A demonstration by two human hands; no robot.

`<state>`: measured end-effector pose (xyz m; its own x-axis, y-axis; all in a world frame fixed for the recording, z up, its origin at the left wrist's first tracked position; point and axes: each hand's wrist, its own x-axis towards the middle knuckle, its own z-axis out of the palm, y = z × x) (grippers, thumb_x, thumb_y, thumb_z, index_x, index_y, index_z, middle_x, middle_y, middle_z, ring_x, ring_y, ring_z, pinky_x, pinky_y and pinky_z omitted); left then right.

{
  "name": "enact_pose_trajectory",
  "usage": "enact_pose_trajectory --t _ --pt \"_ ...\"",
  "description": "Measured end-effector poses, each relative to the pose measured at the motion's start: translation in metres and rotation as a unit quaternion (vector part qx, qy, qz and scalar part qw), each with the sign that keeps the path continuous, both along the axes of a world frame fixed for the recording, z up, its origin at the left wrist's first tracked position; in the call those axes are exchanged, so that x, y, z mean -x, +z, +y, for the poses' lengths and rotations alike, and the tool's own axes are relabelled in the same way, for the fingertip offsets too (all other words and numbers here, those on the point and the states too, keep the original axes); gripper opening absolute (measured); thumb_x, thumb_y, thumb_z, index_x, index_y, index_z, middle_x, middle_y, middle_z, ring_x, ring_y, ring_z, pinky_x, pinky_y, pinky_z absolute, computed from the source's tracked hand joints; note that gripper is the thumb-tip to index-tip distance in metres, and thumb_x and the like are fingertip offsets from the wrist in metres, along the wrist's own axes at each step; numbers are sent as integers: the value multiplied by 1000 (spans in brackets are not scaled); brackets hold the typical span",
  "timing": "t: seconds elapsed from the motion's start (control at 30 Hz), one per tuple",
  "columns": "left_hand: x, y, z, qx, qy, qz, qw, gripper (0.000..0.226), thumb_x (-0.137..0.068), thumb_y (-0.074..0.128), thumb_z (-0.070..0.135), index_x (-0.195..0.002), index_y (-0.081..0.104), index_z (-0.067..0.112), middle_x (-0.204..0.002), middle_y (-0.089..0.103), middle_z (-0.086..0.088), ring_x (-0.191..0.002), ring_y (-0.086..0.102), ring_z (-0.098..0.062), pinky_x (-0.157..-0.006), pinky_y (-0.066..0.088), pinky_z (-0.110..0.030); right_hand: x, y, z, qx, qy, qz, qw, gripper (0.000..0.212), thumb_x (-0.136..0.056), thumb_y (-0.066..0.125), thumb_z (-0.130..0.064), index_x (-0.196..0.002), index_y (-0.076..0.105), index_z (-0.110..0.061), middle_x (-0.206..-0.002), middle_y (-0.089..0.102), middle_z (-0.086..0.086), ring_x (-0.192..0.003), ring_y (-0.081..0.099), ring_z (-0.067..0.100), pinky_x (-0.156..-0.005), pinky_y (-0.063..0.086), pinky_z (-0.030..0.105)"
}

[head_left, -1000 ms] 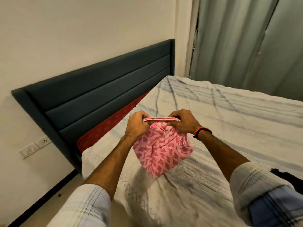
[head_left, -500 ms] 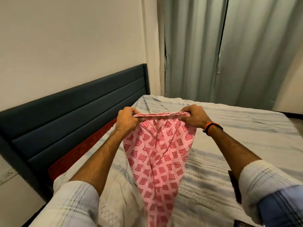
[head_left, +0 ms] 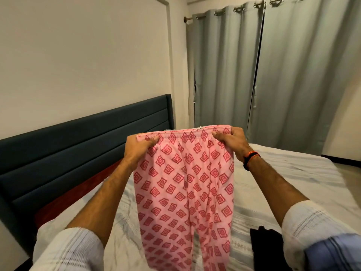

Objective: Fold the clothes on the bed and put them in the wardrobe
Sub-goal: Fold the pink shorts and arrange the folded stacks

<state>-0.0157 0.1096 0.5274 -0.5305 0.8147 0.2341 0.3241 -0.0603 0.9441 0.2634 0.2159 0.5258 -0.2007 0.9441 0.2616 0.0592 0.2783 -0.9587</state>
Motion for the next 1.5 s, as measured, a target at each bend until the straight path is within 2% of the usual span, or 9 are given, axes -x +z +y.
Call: enact_pose_trajectory --t 0.23,0.4,0.57,0.63,0.77,0.97,1.23,1.37,1.5 --pt "-27 6 12 -20 -25 -7 999 17 -91 67 22 -92 72 5 -71 74 -5 -64 73 -19 -61 59 -29 -20 5 5 13 19 29 999 11 -93 64 -11 -100 73 -8 -80 76 4 -69 73 16 -61 60 28" --pt "-26 12 11 -40 -59 -8 997 21 -92 66 23 -97 72 4 -79 75 -12 -72 74 -27 -67 61 -34 -34 11 14 -9 38 25 999 17 -89 70 -11 -104 73 -3 -90 76 10 -81 73 23 -71 60 34" --pt "-10 19 13 -38 -179 -171 968 32 -88 67 13 -112 66 -8 -105 68 -28 -96 66 -43 -90 54 -53 -49 22 10 48 128 79 987 15 -85 69 -2 -100 73 -1 -91 75 13 -79 73 25 -70 62 33" --pt "-14 19 18 -4 -135 -198 971 29 -85 70 11 -107 67 -7 -102 71 -25 -93 69 -39 -88 56 -52 -38 24 3 59 77 58 994 6 -86 69 0 -91 73 -1 -77 75 7 -70 71 20 -58 58 26" --pt "-43 10 31 81 76 23 994 13 -83 71 17 -88 69 6 -81 73 -10 -67 71 -20 -63 61 -35 6 15 -1 -44 -177 -208 961 20 -86 67 -19 -75 71 -3 -62 63 4 -61 59 19 -57 45 25" --pt "-95 1 39 43 72 74 994 20 -80 71 25 -90 74 8 -86 72 -7 -77 68 -22 -67 58 -31 63 -2 -14 -72 -159 -208 962 25 -84 64 -24 -63 65 -10 -68 67 10 -65 61 25 -57 43 26" --pt "-112 -10 41 22 36 61 997 17 -91 65 26 -82 70 13 -71 64 2 -64 62 -12 -48 44 -17 75 -11 -17 -74 -89 -247 962 25 -94 56 -26 -94 75 -10 -86 73 9 -79 69 27 -70 58 34" --pt "-111 -14 46 28 -13 -4 1000 33 -95 54 38 -69 66 21 -72 69 -1 -74 69 -19 -70 60 -32 72 -15 -19 -75 -11 -251 965 33 -99 44 -20 -82 70 -12 -81 72 8 -76 70 28 -72 59 35" --pt "-114 -18 42 42 -124 -130 983 51 -99 34 58 -76 66 26 -94 70 -7 -94 68 -25 -93 55 -45 74 -20 -19 -69 39 -270 960 23 -97 47 -16 -84 66 -17 -90 72 9 -79 70 29 -76 58 35"
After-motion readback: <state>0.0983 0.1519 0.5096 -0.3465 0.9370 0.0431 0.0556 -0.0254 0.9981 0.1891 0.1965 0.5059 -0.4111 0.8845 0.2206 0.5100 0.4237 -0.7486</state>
